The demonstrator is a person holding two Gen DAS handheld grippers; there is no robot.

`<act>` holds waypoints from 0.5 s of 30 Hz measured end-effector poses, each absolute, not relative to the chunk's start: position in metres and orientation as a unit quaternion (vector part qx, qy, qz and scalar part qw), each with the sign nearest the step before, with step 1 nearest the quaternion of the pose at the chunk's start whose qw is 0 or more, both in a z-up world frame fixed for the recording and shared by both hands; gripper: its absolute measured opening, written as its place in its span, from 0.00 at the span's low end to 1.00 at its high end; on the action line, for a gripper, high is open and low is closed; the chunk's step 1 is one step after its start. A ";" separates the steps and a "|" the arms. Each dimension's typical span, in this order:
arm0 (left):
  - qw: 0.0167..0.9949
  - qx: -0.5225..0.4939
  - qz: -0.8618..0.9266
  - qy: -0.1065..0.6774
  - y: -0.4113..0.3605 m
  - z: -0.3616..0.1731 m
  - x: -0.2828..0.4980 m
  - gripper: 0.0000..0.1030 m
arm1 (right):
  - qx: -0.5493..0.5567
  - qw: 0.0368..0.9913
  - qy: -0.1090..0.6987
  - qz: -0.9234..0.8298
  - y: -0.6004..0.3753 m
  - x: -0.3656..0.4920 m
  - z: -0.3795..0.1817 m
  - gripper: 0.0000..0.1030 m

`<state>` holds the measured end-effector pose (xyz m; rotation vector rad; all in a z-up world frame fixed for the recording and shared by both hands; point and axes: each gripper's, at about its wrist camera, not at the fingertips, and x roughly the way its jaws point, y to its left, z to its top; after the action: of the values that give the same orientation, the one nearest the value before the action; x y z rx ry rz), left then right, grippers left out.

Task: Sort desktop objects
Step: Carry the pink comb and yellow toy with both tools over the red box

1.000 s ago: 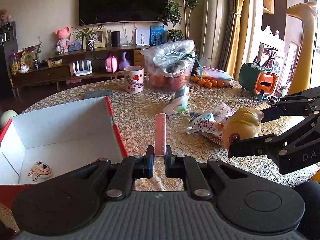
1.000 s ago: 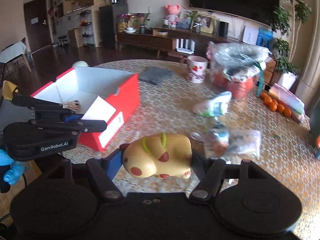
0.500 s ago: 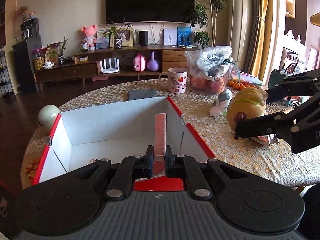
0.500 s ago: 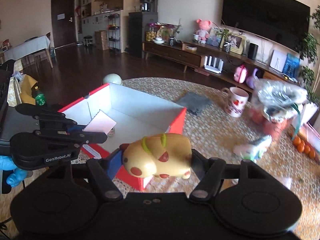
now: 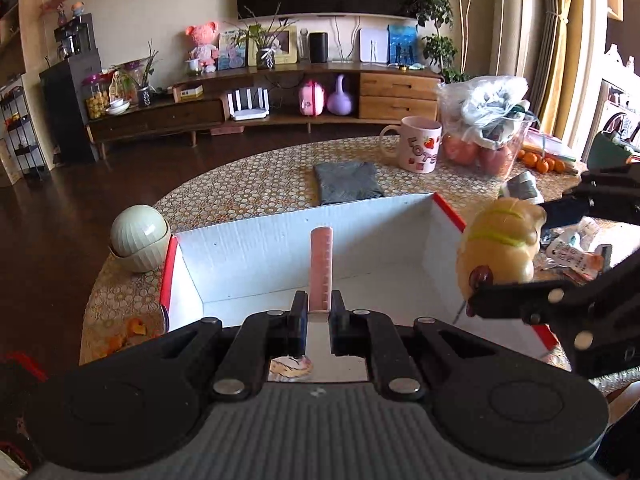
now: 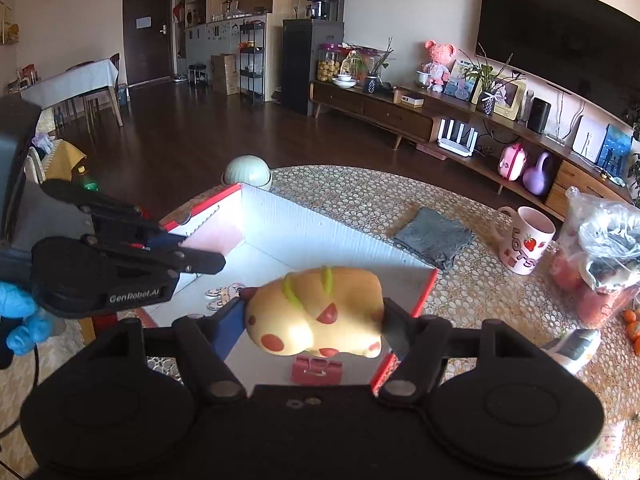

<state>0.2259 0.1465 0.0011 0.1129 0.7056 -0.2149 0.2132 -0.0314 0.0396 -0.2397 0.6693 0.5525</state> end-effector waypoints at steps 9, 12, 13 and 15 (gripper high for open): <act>0.914 0.084 -0.110 0.381 0.146 -0.020 0.276 0.09 | -0.125 0.891 0.360 0.245 -0.005 0.242 0.011 0.69; 0.905 0.093 -0.104 0.401 0.143 -0.032 0.288 0.09 | -0.132 0.887 0.373 0.238 0.003 0.250 0.000 0.69; 0.904 0.091 -0.104 0.406 0.144 -0.036 0.291 0.09 | -0.136 0.885 0.379 0.234 0.008 0.254 -0.004 0.69; 0.902 0.085 -0.101 0.412 0.145 -0.041 0.294 0.09 | -0.143 0.879 0.392 0.230 0.013 0.261 -0.012 0.69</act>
<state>0.2938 0.1454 -0.0410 0.1750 0.8525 -0.2092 0.2612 0.0130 -0.0117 -0.2977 0.8179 0.4786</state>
